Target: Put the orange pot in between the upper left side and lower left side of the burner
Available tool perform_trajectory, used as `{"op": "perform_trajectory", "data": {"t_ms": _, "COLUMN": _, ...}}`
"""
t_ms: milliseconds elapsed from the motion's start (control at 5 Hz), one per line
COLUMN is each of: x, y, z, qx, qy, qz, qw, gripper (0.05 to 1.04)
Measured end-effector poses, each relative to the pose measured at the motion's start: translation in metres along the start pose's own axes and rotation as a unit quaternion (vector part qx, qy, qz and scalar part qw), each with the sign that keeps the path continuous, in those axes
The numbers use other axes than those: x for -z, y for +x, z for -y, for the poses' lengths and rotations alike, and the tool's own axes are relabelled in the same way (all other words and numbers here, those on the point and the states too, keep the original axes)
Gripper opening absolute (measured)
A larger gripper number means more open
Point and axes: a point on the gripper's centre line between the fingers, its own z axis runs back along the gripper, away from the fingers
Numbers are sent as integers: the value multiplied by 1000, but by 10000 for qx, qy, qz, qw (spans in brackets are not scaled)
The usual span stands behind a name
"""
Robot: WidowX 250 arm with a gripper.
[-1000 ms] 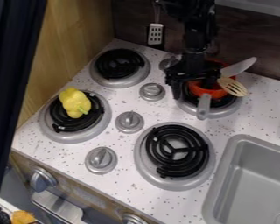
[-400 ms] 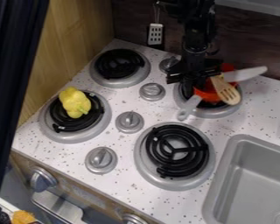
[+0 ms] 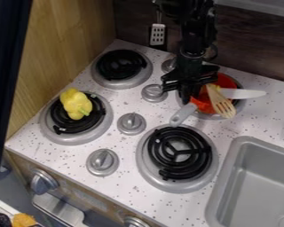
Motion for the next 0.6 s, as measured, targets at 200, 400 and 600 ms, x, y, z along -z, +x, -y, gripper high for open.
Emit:
{"op": "perform_trajectory", "data": {"t_ms": 200, "x": -3, "y": -3, "z": -10, "qx": -91, "qy": 83, "qz": -85, "qw": 9999, "gripper": 78}}
{"op": "perform_trajectory", "data": {"t_ms": 400, "x": -7, "y": -1, "z": -29, "qx": -464, "qy": 141, "qz": -102, "qw": 9988, "gripper": 78}}
{"op": "perform_trajectory", "data": {"t_ms": 600, "x": -11, "y": 0, "z": -45, "qx": -823, "qy": 208, "qz": -141, "qw": 9963, "gripper": 78}}
